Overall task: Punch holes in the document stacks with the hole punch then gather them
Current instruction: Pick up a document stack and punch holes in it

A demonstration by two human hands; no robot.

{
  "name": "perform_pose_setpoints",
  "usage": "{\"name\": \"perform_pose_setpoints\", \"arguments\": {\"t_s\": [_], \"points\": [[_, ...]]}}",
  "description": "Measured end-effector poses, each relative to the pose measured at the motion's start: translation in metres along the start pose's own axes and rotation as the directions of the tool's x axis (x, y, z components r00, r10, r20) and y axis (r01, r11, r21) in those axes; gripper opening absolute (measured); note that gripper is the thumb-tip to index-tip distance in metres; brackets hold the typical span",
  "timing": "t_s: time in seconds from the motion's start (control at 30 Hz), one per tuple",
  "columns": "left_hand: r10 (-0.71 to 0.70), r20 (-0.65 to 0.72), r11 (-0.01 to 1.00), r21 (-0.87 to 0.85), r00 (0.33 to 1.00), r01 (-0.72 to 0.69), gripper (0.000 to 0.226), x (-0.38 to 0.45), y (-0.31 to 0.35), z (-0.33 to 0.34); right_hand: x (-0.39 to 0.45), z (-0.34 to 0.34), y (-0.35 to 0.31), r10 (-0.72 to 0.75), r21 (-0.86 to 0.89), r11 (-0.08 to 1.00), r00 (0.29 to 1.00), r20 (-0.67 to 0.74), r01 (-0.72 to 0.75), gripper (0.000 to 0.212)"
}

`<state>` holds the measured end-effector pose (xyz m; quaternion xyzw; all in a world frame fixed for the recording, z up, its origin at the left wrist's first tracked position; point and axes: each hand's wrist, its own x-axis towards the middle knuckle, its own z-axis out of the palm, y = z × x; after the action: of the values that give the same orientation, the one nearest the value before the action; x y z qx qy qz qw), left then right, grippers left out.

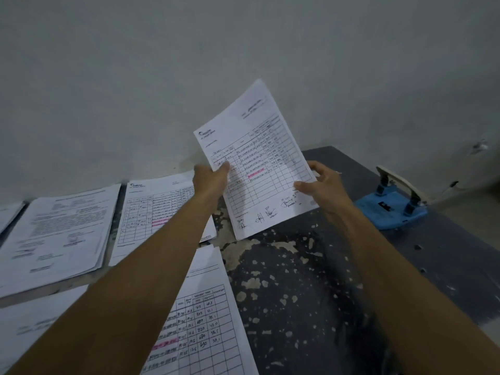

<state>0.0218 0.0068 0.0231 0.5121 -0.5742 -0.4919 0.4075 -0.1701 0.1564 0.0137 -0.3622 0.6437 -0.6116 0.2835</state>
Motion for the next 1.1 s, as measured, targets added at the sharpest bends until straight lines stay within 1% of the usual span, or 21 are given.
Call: {"name": "perform_pose_setpoints", "arguments": {"t_s": [0.1, 0.17, 0.27, 0.37, 0.47, 0.53, 0.7, 0.73, 0.8, 0.87, 0.97, 1.03, 1.1], "points": [[-0.011, 0.079, 0.971, -0.239, 0.997, 0.029, 0.02, -0.012, 0.011, -0.013, -0.019, -0.011, 0.0, 0.005, 0.067, 0.998, 1.0, 0.003, -0.005, 0.042], [0.042, 0.121, 0.954, -0.3, 0.992, -0.004, 0.017, -0.022, 0.016, -0.021, -0.03, -0.015, -0.001, -0.014, 0.09, 0.996, 1.0, 0.026, 0.012, 0.043], [0.168, 0.107, 0.951, -0.278, 0.98, -0.133, 0.021, -0.041, 0.024, -0.029, -0.046, -0.018, -0.006, -0.014, 0.07, 0.998, 0.996, 0.092, 0.008, 0.048], [0.32, 0.044, 0.93, -0.204, 0.946, -0.306, 0.017, -0.066, 0.029, -0.036, -0.061, -0.018, -0.014, -0.018, -0.028, 0.999, 0.987, 0.157, 0.023, 0.053], [0.436, 0.027, 0.888, -0.176, 0.899, -0.425, 0.009, -0.088, 0.029, -0.04, -0.076, -0.017, -0.023, -0.041, -0.087, 0.995, 0.986, 0.16, 0.056, 0.045], [0.486, 0.031, 0.862, -0.18, 0.874, -0.473, 0.01, -0.102, 0.028, -0.04, -0.085, -0.017, -0.028, -0.069, -0.122, 0.989, 0.988, 0.14, 0.087, 0.039], [0.511, 0.057, 0.846, -0.208, 0.858, -0.49, 0.01, -0.122, 0.022, -0.037, -0.103, -0.024, -0.034, -0.131, -0.171, 0.974, 0.986, 0.103, 0.147, 0.035], [0.506, 0.065, 0.851, -0.199, 0.86, -0.486, 0.015, -0.126, 0.021, -0.036, -0.106, -0.026, -0.034, -0.158, -0.163, 0.972, 0.983, 0.094, 0.172, 0.034], [0.501, 0.063, 0.857, -0.178, 0.863, -0.484, 0.022, -0.134, 0.018, -0.036, -0.111, -0.029, -0.035, -0.221, -0.078, 0.971, 0.974, 0.056, 0.225, 0.034], [0.496, 0.054, 0.86, -0.17, 0.866, -0.482, 0.018, -0.14, 0.018, -0.036, -0.115, -0.029, -0.036, -0.264, -0.012, 0.964, 0.964, 0.015, 0.265, 0.032], [0.504, 0.04, 0.85, -0.198, 0.863, -0.488, 0.007, -0.148, 0.026, -0.038, -0.12, -0.024, -0.043, -0.324, -0.035, 0.946, 0.945, -0.051, 0.323, 0.027], [0.526, 0.024, 0.834, -0.206, 0.85, -0.511, 0.007, -0.152, 0.034, -0.037, -0.122, -0.024, -0.05, -0.373, -0.035, 0.928, 0.921, -0.111, 0.371, 0.02], [0.541, 0.019, 0.825, -0.207, 0.841, -0.527, 0.007, -0.156, 0.038, -0.036, -0.124, -0.025, -0.053, -0.384, -0.035, 0.923, 0.913, -0.135, 0.383, 0.021]]}}
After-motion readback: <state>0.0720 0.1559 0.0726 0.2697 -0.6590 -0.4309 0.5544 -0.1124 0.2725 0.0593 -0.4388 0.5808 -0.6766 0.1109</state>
